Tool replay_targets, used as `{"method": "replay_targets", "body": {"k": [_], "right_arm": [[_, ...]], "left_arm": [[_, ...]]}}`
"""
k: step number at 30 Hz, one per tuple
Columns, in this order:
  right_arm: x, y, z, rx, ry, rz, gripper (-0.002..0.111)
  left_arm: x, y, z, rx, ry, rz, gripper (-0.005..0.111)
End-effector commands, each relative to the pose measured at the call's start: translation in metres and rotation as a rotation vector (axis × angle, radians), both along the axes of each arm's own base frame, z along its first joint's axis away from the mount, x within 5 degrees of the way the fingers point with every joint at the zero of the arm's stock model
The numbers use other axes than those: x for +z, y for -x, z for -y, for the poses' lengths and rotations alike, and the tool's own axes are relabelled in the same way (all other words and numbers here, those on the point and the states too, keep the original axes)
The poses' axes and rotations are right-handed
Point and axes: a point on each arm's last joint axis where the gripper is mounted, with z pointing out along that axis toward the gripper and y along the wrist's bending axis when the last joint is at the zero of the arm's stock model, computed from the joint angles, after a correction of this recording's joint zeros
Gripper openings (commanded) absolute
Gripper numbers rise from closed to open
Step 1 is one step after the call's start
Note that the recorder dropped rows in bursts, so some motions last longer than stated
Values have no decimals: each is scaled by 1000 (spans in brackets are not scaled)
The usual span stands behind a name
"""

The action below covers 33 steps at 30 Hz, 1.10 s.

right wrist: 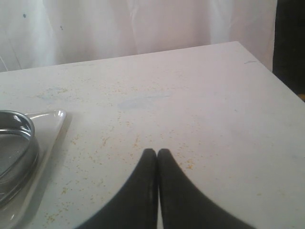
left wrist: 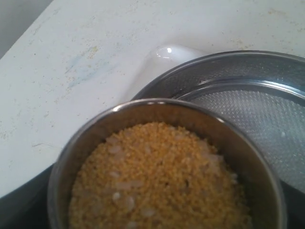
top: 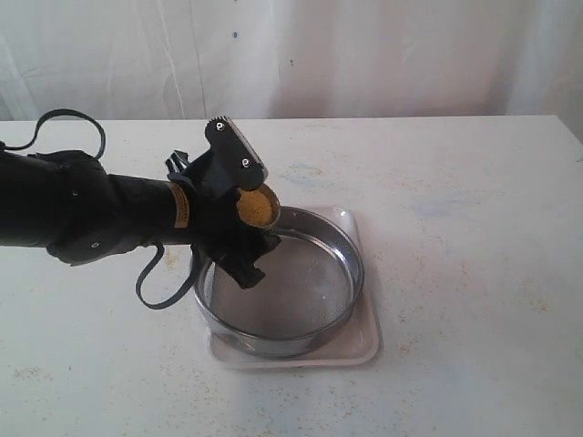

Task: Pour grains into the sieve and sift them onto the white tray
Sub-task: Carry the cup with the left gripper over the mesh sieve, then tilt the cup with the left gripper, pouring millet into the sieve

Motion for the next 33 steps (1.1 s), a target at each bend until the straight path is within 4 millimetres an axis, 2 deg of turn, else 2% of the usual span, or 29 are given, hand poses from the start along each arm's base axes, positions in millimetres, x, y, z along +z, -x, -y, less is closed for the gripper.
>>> {"method": "replay_targets", "body": {"k": [1, 8, 21, 33], "right_arm": [[-1, 0, 0, -2, 8, 6, 0], [-1, 0, 0, -2, 8, 6, 0], [-1, 0, 0, -2, 8, 6, 0], [-1, 0, 0, -2, 8, 6, 0]], "left_arm": [[13, 1, 7, -43, -60, 39, 0], [14, 1, 12, -89, -160, 60, 0], [1, -1, 6, -160, -369, 81, 0], [8, -2, 14, -240, -588, 158, 0]]}}
